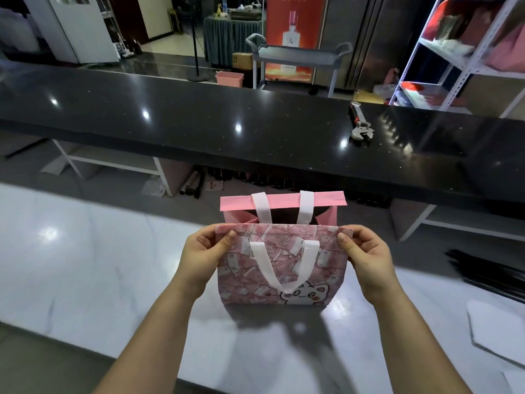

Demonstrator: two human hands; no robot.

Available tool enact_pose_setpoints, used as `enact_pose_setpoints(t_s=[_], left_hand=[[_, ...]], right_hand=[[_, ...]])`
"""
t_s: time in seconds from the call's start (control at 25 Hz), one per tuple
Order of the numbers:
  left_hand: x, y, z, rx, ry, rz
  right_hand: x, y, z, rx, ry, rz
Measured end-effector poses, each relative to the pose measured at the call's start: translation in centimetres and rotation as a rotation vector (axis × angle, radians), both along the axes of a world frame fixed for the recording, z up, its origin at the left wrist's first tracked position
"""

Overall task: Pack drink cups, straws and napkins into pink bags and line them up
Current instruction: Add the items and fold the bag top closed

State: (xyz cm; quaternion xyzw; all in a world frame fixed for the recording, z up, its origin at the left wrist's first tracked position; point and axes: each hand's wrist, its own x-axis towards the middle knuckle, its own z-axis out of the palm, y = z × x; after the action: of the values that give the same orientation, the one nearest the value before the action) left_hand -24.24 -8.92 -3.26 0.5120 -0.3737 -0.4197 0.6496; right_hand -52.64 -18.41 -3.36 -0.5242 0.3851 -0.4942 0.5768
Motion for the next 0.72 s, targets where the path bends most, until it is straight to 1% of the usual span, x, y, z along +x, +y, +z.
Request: enact_pose_setpoints(t_s=[0.08,0.16,0.24,0.32,0.4,0.6,0.68,0.72], left_hand=[[0.0,-0.3,0.2,-0.042,-0.032,0.065],[0.5,-0.8,0.4,-0.061,-0.076,0.102],[1.3,-1.6,0.7,-0.036,-0.106,0.067],[2.3,-2.5,0.8,0.001,-0.117,0.016],[2.6,-3.3,0.9,0.000,-0.083,0.005],[1.9,-4.3,0.2,-0.060,-0.008,0.152],[1.9,-4.6,0.0,-0.051,-0.001,0.181],[1.9,-4.7,0.0,-0.038,-0.019,0.180]], right_hand=[[0.2,-0.4,-0.1,-0.021,0.001,-0.020],[0.3,-1.3,-0.1,-0.068,0.060,-0.036],[0.5,-2.6,0.3,-0.067,0.101,-0.012],[0.6,-3.9,0.5,-0.018,0.078,0.079],[0.9,-5.0,0.3,0.028,0.054,0.111],[2.0,-5.3,-0.5,0.014,-0.116,-0.003],[2.0,-5.3,-0.5,-0.001,-0.132,-0.066],[2.1,-5.3,-0.5,-0.011,-0.111,-0.094]])
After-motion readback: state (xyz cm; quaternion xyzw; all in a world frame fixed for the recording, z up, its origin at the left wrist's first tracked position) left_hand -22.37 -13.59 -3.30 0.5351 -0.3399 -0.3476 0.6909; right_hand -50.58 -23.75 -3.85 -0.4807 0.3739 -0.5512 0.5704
